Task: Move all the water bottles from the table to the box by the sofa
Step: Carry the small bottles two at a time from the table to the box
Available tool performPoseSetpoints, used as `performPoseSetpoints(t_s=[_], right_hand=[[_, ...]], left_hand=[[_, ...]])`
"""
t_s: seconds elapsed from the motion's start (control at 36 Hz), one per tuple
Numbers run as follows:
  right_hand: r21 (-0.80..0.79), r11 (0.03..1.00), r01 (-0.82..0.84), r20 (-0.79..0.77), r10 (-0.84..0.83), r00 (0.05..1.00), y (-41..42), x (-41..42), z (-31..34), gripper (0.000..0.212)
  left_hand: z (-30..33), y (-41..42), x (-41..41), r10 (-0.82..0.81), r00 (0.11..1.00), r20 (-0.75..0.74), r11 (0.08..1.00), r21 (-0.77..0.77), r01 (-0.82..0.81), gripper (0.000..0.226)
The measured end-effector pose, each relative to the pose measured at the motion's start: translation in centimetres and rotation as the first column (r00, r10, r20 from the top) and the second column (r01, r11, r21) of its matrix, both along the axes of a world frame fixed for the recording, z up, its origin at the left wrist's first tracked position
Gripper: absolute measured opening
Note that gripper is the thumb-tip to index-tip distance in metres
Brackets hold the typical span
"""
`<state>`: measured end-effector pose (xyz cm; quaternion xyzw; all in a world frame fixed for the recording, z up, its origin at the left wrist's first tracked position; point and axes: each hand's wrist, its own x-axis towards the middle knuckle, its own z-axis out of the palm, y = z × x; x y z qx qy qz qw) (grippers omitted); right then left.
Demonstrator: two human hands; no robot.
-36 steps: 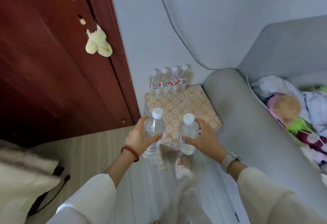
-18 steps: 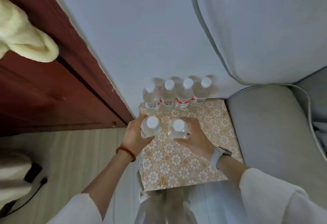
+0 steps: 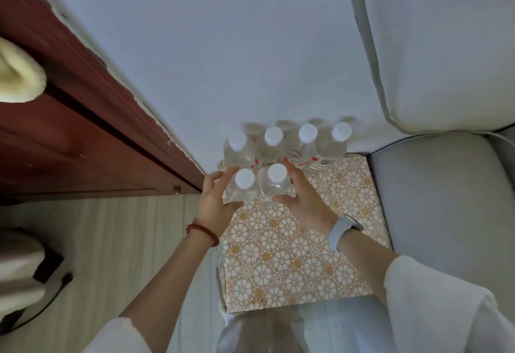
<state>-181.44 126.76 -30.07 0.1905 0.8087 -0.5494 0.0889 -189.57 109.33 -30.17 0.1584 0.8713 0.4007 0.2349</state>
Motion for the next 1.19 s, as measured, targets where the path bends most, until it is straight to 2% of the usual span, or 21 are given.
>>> performPoseSetpoints(t_s=[0.17, 0.31, 0.42, 0.64, 0.75, 0.86, 0.97, 1.03, 1.08, 1.19], right_hand=[[-0.015, 0.998, 0.06, 0.006, -0.06, 0.998, -0.3, -0.2, -0.5, 0.07], [0.094, 0.995, 0.04, -0.04, -0.037, 0.999, -0.2, -0.3, -0.8, 0.07], [0.114, 0.993, 0.037, -0.041, -0.032, 0.999, -0.3, -0.3, -1.0, 0.072], [-0.119, 0.979, 0.166, 0.004, -0.167, 0.986, -1.5, 0.0, -0.1, 0.083], [-0.08, 0.985, 0.153, 0.004, -0.154, 0.988, -2.1, 0.4, 0.7, 0.086], [-0.014, 0.988, 0.157, 0.032, -0.156, 0.987, -2.6, 1.9, 2.1, 0.076], [0.083, 0.996, 0.031, 0.291, -0.054, 0.955, -3.6, 4.0, 3.4, 0.052], [0.095, 0.994, -0.061, 0.35, 0.024, 0.936, -4.9, 4.7, 4.7, 0.042], [0.067, 0.991, -0.117, 0.349, 0.086, 0.933, -7.0, 5.2, 6.3, 0.036], [0.055, 0.959, -0.279, 0.246, 0.258, 0.934, -13.0, 5.5, 10.0, 0.032]], left_hand=[[-0.3, -0.1, -0.3, 0.017, 1.0, 0.009, 0.999, 0.051, -0.017, 0.071], [-0.8, -0.2, -0.5, 0.039, 0.999, 0.028, 0.995, 0.096, -0.041, 0.07], [-1.0, -0.1, -0.5, 0.058, 0.997, 0.055, 0.993, 0.103, -0.064, 0.073], [-0.4, 0.7, 0.5, 0.123, 0.988, 0.094, 0.99, 0.056, -0.129, 0.079], [0.3, 1.0, 1.3, 0.162, 0.979, 0.125, 0.985, 0.045, -0.168, 0.088], [1.5, 0.3, 2.4, 0.155, 0.979, 0.129, 0.988, -0.01, -0.155, 0.087], [3.1, -2.1, 4.0, 0.192, 0.978, 0.084, 0.979, -0.087, -0.185, 0.068], [4.6, -3.9, 5.1, 0.234, 0.97, 0.065, 0.967, -0.117, -0.226, 0.057], [6.2, -6.4, 6.6, 0.299, 0.954, 0.015, 0.946, -0.135, -0.294, 0.049], [9.5, -13.4, 10.1, 0.466, 0.877, -0.117, 0.872, -0.111, -0.477, 0.042]])
